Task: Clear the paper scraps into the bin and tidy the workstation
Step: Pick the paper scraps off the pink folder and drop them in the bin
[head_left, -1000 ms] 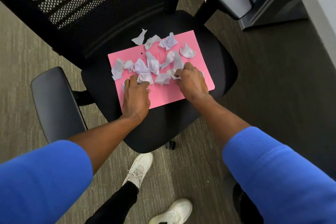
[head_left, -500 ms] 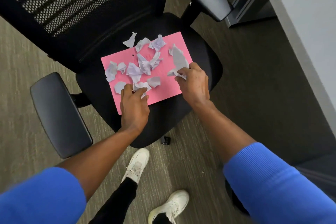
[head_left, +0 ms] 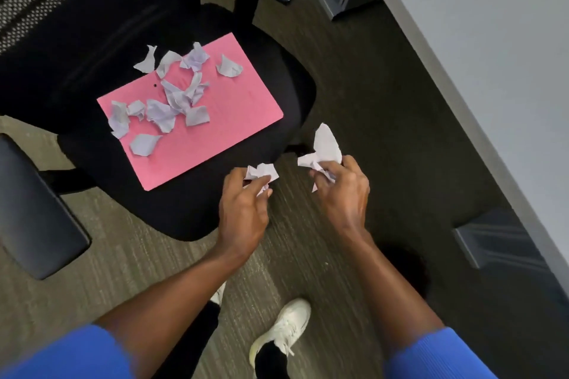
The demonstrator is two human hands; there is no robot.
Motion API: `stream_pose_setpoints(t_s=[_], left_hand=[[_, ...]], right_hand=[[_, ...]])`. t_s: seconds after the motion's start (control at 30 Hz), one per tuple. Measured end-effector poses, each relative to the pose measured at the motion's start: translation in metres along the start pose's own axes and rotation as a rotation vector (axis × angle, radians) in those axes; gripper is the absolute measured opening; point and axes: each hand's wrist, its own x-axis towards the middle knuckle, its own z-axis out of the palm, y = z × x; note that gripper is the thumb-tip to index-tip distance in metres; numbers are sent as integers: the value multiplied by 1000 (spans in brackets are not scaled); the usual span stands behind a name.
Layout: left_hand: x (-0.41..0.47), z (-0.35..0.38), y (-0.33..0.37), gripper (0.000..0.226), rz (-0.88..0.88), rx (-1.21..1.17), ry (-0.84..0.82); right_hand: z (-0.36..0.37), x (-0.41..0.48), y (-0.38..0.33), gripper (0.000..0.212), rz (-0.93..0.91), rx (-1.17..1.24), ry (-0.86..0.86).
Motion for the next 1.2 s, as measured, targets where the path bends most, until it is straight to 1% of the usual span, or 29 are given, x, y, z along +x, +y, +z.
stream_pose_setpoints(t_s=[0.13,0.23,0.3,0.37,0.43,0.5,0.57,0.63,0.7,0.77,0.8,0.9,0.97,1.07,1.1,1.2], left_hand=[[-28,57,21,27,103,-42,-121],[-50,109,37,27,181,-48,-225],[-66,144,50,27,217,-50,-286],[-83,175,64,27,231,-51,-335],[-101,204,78,27,244,-47,-411],[-117,230,87,35,246,-36,-514],[-128,252,96,41,240,-44,-587],[-138,273,103,38,259,-105,-613],[-145,295,110,32,248,-138,-645],[-154,324,110,42,256,-144,-633],[-158,337,109,43,277,-140,-634],[-173,381,94,32,324,-125,-683],[-182,412,80,26,294,-103,-746],[-187,445,69,12,198,-40,-864],[-187,454,67,11,169,-16,-894],[-183,473,66,24,55,20,-952]], right_hand=[[-17,-33,78,24,144,-3,41],[-28,-59,138,18,259,-40,40],[-34,-76,174,19,353,-31,30],[-38,-92,209,19,397,-25,40],[-41,-103,239,17,433,-89,41],[-39,-111,268,20,468,-159,41],[-32,-121,299,24,480,-163,55],[-23,-130,331,31,479,-191,71],[-15,-136,362,31,495,-193,57],[-10,-139,388,25,515,-213,30],[-7,-140,400,27,524,-224,16],[3,-142,432,37,564,-211,11],[12,-144,451,34,586,-194,5],[19,-143,464,24,621,-154,10],[20,-141,466,21,630,-128,16],[21,-137,473,17,617,-65,25]])
